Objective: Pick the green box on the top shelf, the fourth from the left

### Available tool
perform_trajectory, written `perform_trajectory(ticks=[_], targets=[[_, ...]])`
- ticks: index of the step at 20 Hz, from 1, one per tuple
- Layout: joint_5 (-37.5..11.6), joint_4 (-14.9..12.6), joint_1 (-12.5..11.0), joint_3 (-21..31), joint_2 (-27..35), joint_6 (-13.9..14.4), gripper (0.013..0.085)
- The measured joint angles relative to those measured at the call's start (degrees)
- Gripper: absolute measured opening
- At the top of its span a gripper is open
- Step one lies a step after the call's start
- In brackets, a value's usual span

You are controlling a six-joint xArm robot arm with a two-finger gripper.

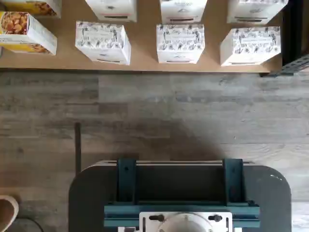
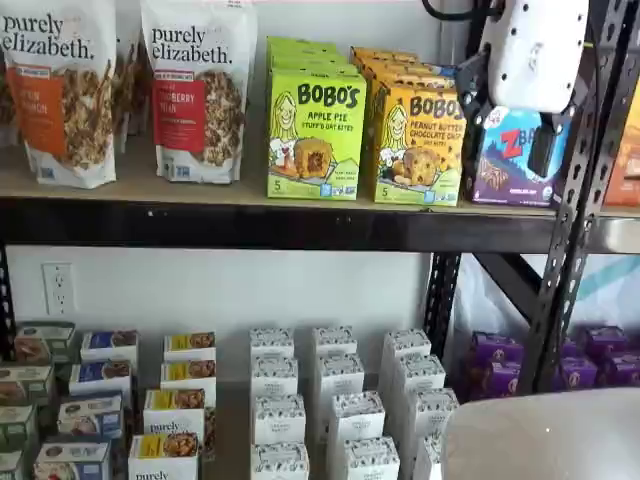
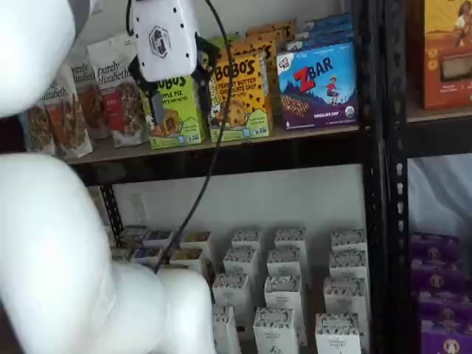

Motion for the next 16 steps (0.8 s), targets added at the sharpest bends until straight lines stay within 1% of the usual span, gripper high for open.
perform_trajectory(ticks=[1, 2, 3, 4, 7, 16], targets=[[-0.42, 0.43, -0.36, 0.26, -0.27, -0.29, 0.0850], [-5.32, 5.94, -5.51, 3.40, -3.51, -3.59, 0.0850], [-7.98, 9.06, -8.25, 4.97, -5.24, -5.53, 0.0850], [-9.16, 10.50, -9.26, 5.60, -5.82, -6.42, 0.0850], [-9.48, 10.81, -9.38, 5.65, -5.92, -6.63, 0.0850], [-9.86, 10.51, -9.00, 5.57, -5.75, -6.41, 0.0850]])
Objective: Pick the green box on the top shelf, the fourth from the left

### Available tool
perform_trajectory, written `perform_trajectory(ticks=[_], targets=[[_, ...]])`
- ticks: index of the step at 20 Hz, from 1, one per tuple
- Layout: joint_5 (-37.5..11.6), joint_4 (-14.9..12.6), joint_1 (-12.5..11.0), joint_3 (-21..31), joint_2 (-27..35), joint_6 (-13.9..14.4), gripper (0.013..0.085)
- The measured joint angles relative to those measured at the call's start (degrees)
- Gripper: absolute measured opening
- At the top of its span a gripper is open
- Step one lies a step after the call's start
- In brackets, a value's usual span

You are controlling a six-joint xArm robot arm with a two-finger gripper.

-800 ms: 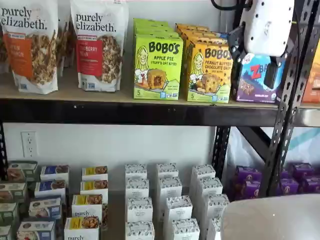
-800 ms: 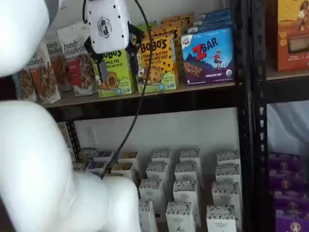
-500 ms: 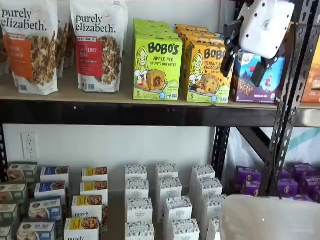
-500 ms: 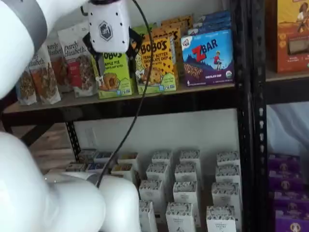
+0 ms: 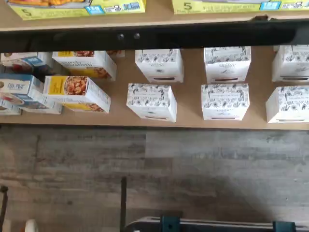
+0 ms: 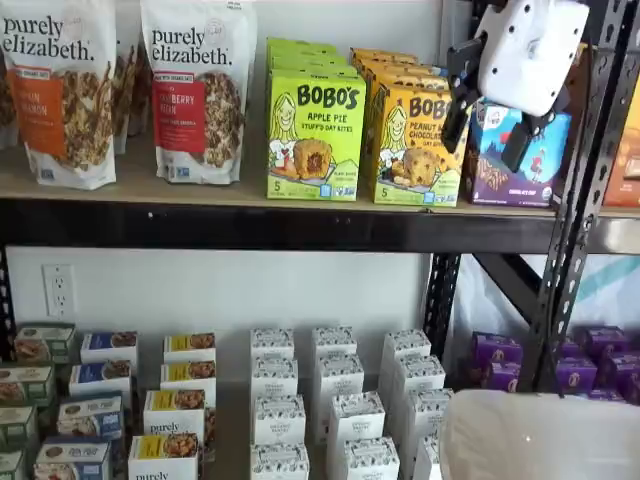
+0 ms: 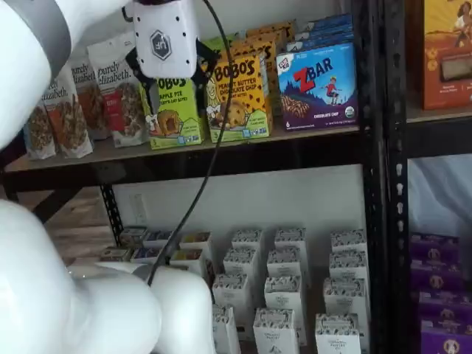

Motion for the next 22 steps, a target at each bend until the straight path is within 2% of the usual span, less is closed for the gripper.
perform_trajectory(ticks=[4, 10, 18, 22], targets=[[-1.30, -0.49, 1.02, -0.22, 0.32, 0.63, 0.0850], [-5.02, -3.36, 6.61, -0.70, 1.43, 4.92, 0.0850], [-10.19, -5.01, 12.36, -1.94, 3.93, 9.61, 0.0850], [-12.92, -6.78, 16.29, -3.01, 6.01, 12.85, 0.0850]])
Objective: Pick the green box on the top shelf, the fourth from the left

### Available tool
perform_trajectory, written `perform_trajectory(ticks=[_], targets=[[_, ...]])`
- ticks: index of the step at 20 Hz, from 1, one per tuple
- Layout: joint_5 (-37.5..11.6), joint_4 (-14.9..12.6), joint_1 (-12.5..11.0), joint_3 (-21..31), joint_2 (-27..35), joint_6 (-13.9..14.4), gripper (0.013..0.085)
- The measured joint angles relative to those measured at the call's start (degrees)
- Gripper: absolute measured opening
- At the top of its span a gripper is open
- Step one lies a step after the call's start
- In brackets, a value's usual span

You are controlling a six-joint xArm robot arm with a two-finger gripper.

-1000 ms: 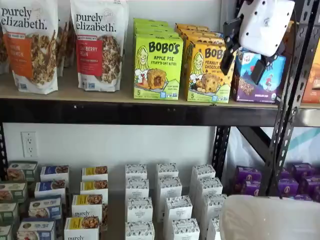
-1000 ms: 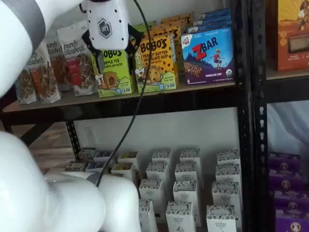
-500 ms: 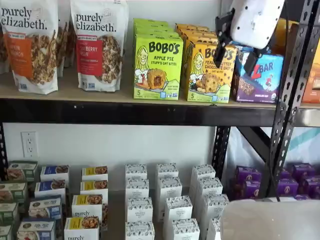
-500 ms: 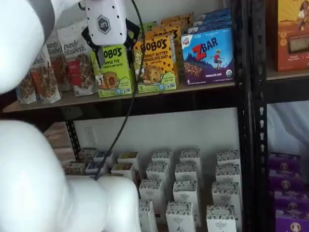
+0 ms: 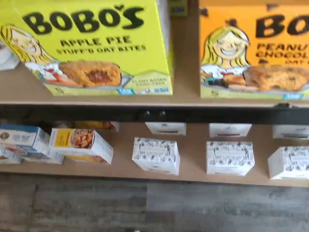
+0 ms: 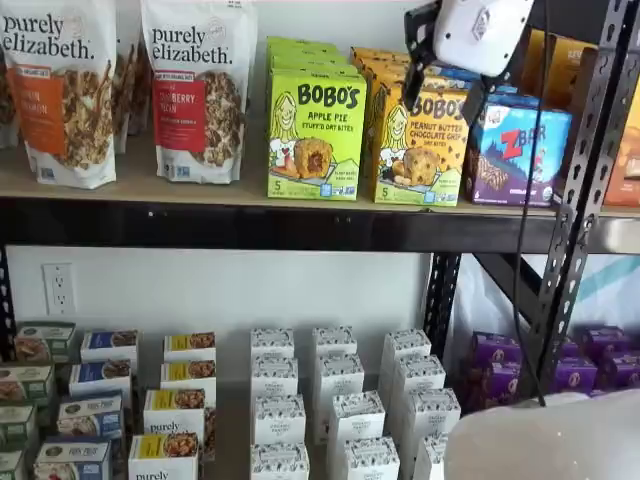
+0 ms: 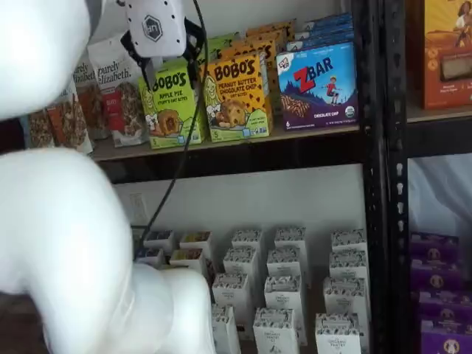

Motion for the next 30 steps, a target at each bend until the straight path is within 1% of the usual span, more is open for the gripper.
perform_trajectory(ticks=[4, 8, 12, 14, 19, 24, 30], targets=[[-2.27, -2.11, 3.45, -1.25, 2.47, 3.00, 0.0850], [-4.53, -2.68, 5.06, -2.75, 5.05, 4.36, 0.0850], [-6.65, -3.65, 6.82, -5.70, 9.09, 5.87, 0.0850], [-7.10, -3.80, 7.21, -7.11, 10.80, 6.22, 0.0850], [-8.62, -3.20, 7.37, -10.30, 14.76, 6.22, 0.0850], [-8.88, -3.08, 7.78, -13.36, 18.71, 6.62, 0.0850], [-9.63, -4.15, 9.19, -14.91, 21.67, 8.05, 0.0850]])
